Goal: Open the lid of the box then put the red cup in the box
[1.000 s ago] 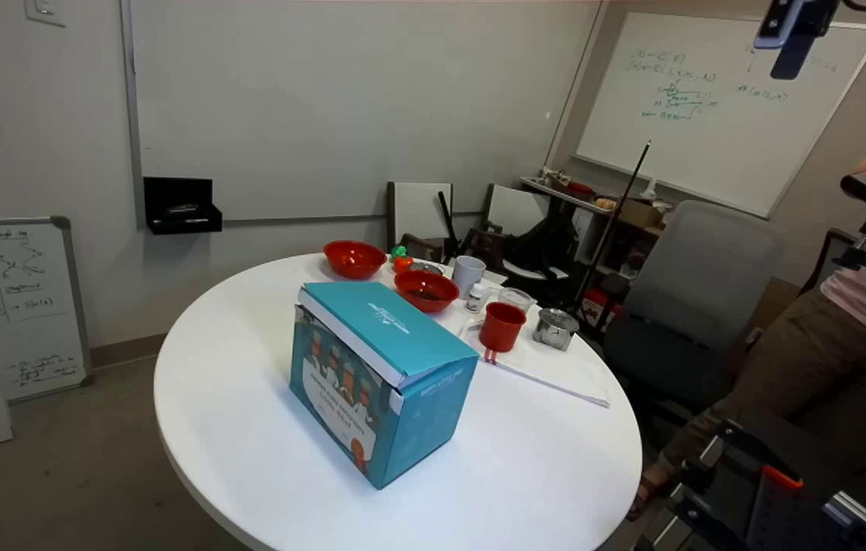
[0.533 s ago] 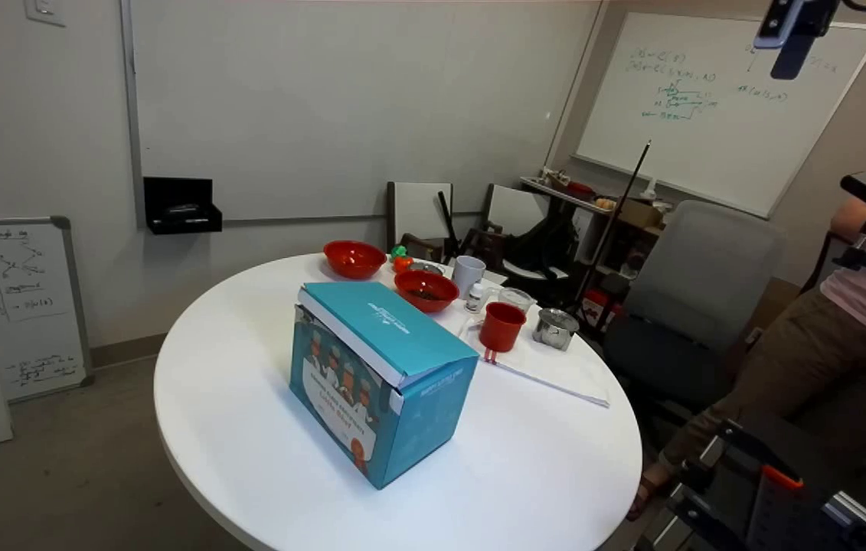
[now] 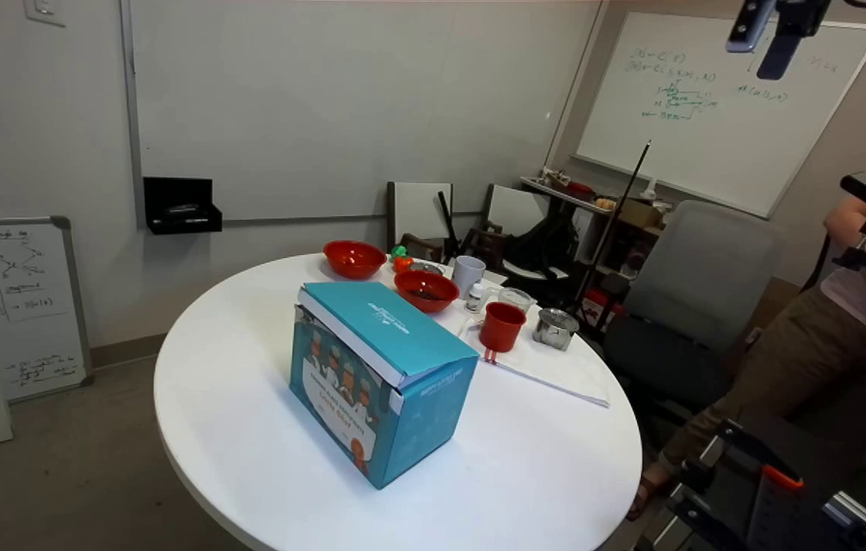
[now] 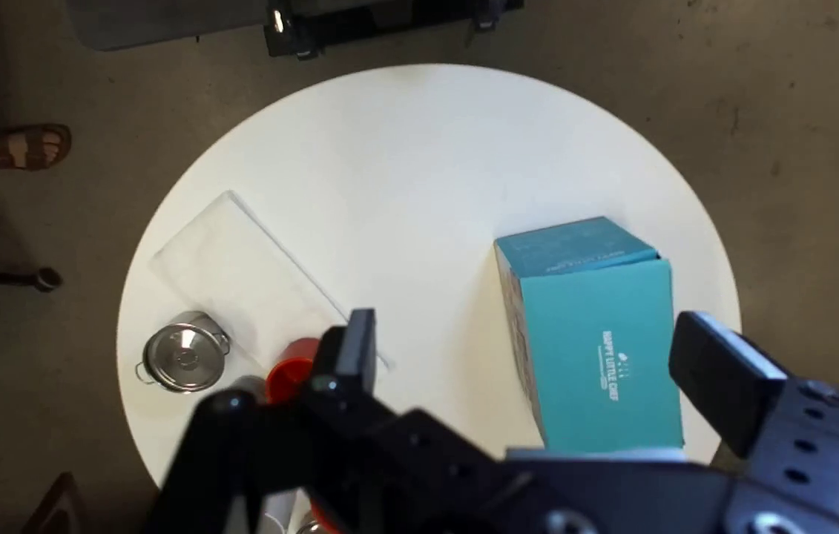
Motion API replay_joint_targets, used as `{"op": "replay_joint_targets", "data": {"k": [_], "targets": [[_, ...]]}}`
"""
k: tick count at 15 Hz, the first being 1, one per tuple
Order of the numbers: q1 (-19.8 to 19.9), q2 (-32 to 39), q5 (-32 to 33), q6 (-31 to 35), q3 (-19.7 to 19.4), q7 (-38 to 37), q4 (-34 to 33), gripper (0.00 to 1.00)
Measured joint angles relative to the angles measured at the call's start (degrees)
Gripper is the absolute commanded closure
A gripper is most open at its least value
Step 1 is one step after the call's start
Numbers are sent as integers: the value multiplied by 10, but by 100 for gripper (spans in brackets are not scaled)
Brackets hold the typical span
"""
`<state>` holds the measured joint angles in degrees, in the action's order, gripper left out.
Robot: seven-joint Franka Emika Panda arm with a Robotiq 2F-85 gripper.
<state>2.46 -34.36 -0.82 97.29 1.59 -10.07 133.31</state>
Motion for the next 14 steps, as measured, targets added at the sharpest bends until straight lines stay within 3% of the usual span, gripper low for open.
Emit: {"op": "replay_joint_targets", "data": {"k": [5, 8, 14], "targets": [[13, 80, 15, 99, 55, -132, -3, 0], [8, 150, 38, 125, 91, -175, -17, 0], [-50, 319, 95, 136, 133, -248, -75, 0]]}}
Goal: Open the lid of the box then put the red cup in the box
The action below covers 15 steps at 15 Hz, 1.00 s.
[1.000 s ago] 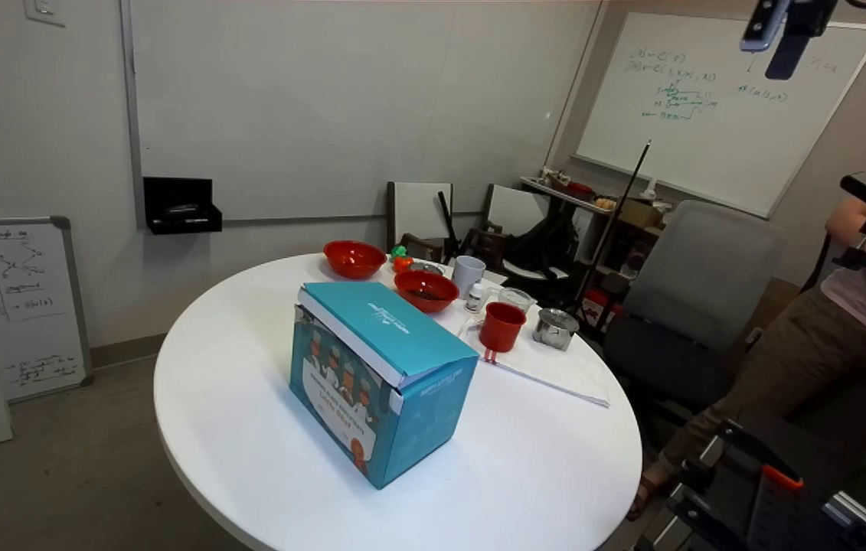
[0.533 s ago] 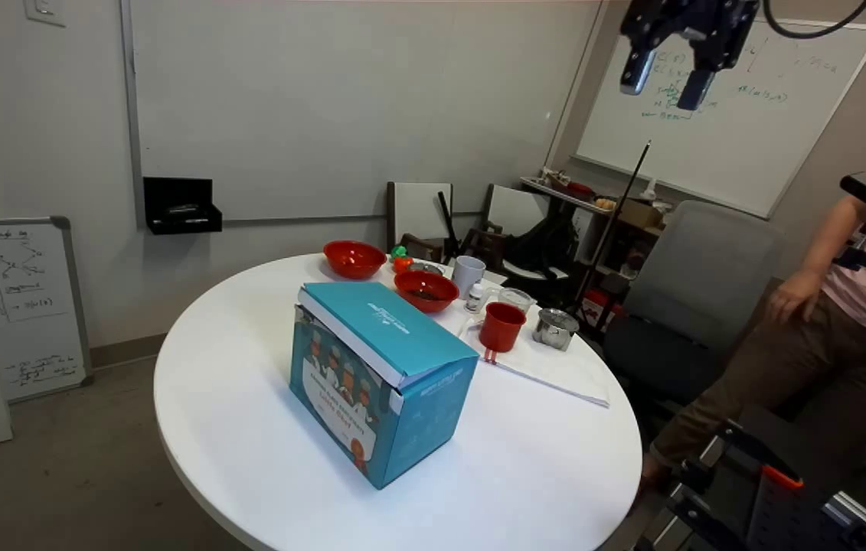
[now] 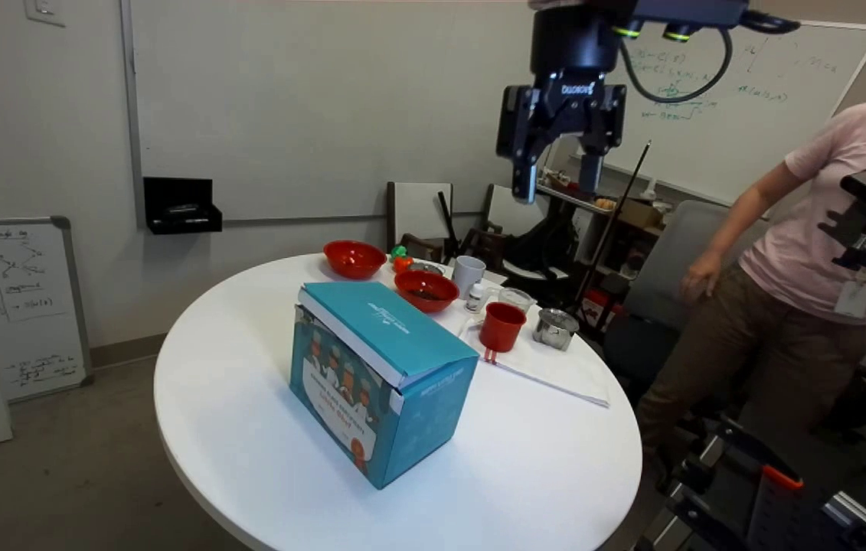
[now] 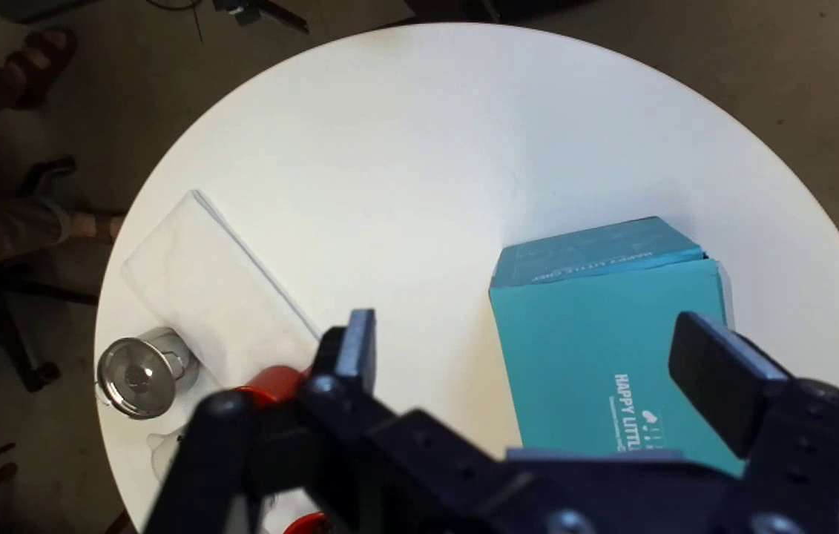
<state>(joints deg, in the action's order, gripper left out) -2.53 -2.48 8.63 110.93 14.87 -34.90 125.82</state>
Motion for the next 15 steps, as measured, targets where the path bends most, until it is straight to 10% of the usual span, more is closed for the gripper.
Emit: {"op": "replay_joint_targets", "data": {"k": [15], "targets": [[-49, 76, -1, 38, -27, -14, -17, 0]]}}
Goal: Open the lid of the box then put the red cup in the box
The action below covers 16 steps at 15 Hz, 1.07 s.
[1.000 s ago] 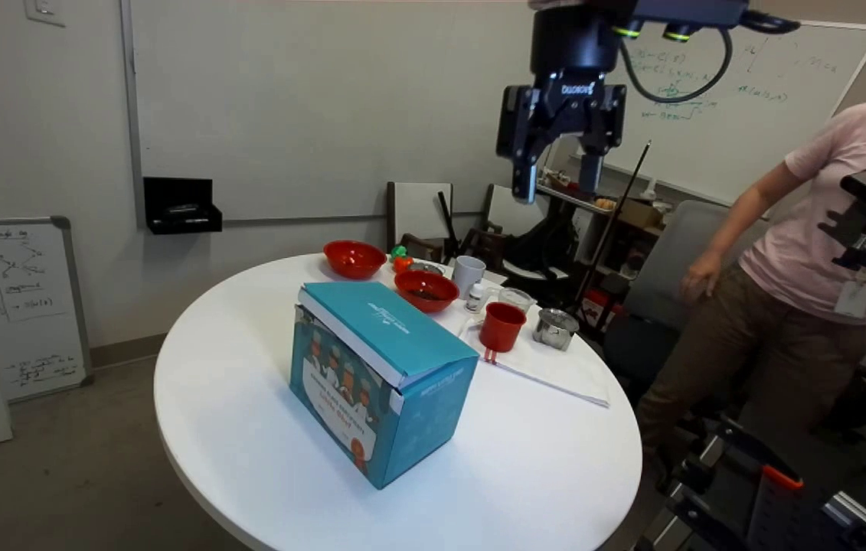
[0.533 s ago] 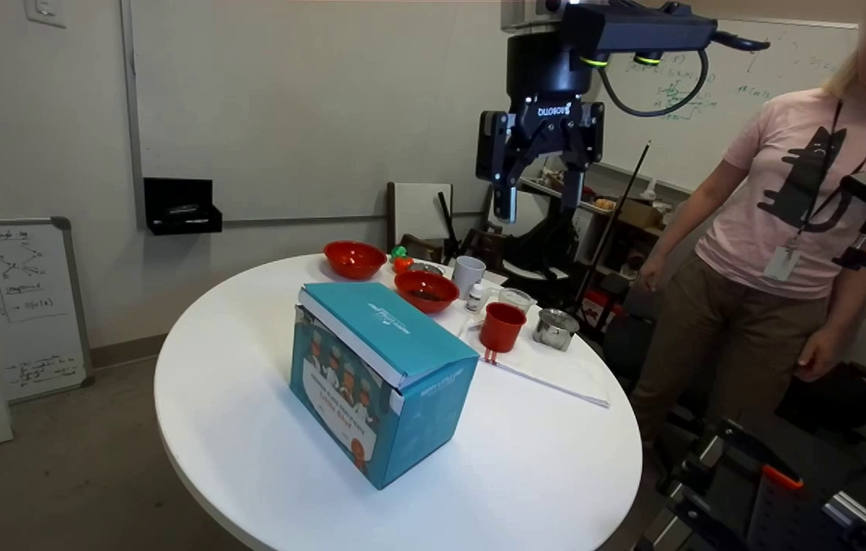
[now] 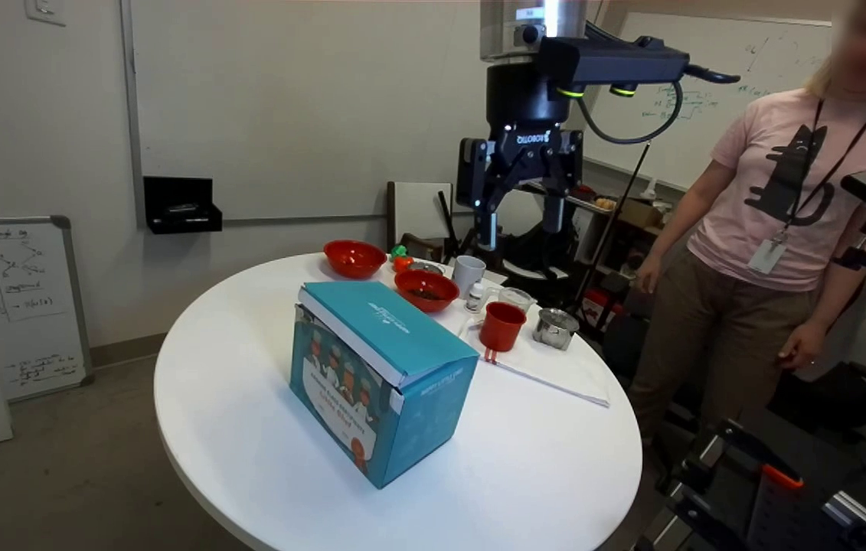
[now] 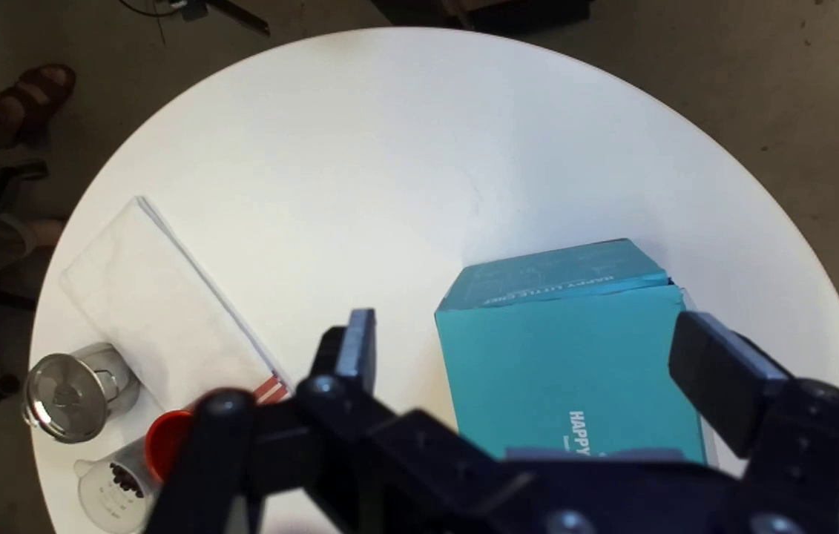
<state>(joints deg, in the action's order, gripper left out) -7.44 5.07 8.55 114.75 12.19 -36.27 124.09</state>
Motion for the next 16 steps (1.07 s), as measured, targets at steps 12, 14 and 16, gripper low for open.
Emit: {"op": "replay_joint_targets", "data": {"k": [12, 14, 16], "targets": [[-136, 214, 150, 12, -26, -121, -152, 0], [-160, 253, 171, 5, -41, -132, -183, 0], [-180, 286, 190, -5, -58, -142, -213, 0]]}}
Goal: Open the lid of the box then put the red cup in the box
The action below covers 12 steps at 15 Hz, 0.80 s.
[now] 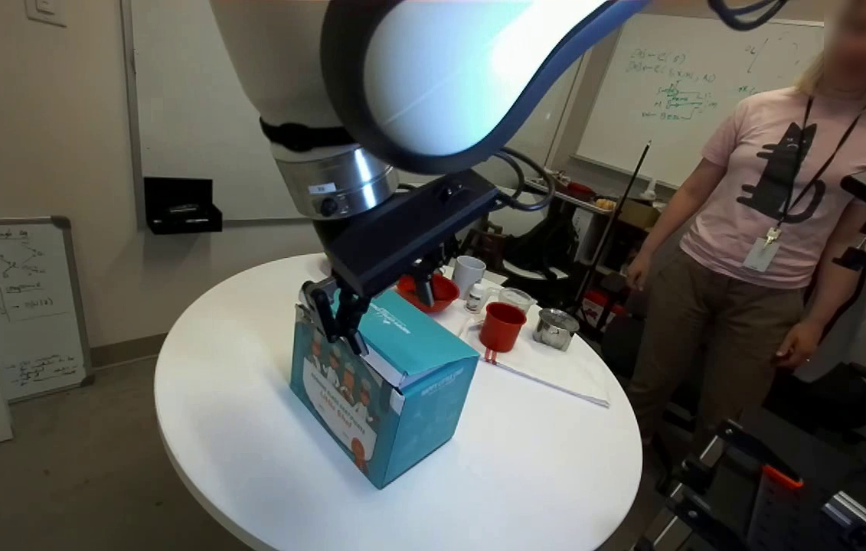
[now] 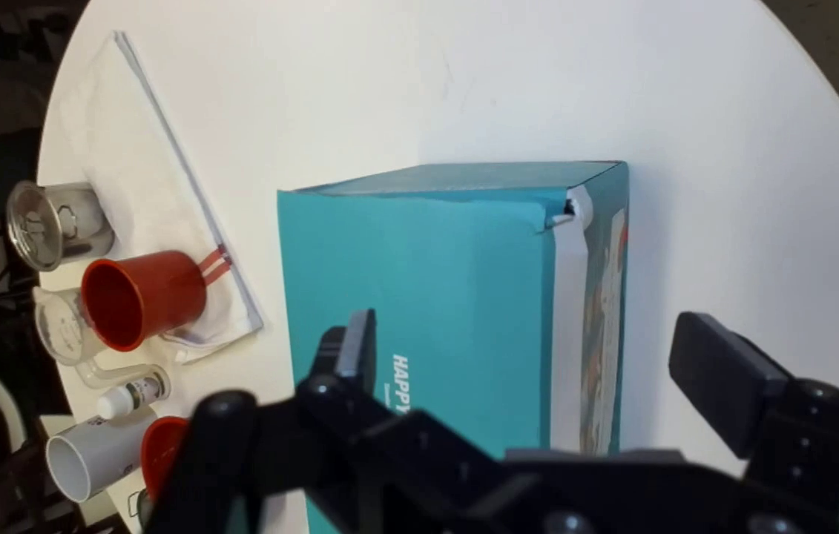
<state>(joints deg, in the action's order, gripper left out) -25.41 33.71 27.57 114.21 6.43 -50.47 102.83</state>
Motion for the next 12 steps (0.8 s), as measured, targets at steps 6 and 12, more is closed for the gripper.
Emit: {"op": "replay_joint_targets", "data": {"k": [6, 12], "targets": [[-28, 69, 24, -32, -37, -15, -72, 0], [-35, 105, 24, -52, -53, -23, -111, 0]]}}
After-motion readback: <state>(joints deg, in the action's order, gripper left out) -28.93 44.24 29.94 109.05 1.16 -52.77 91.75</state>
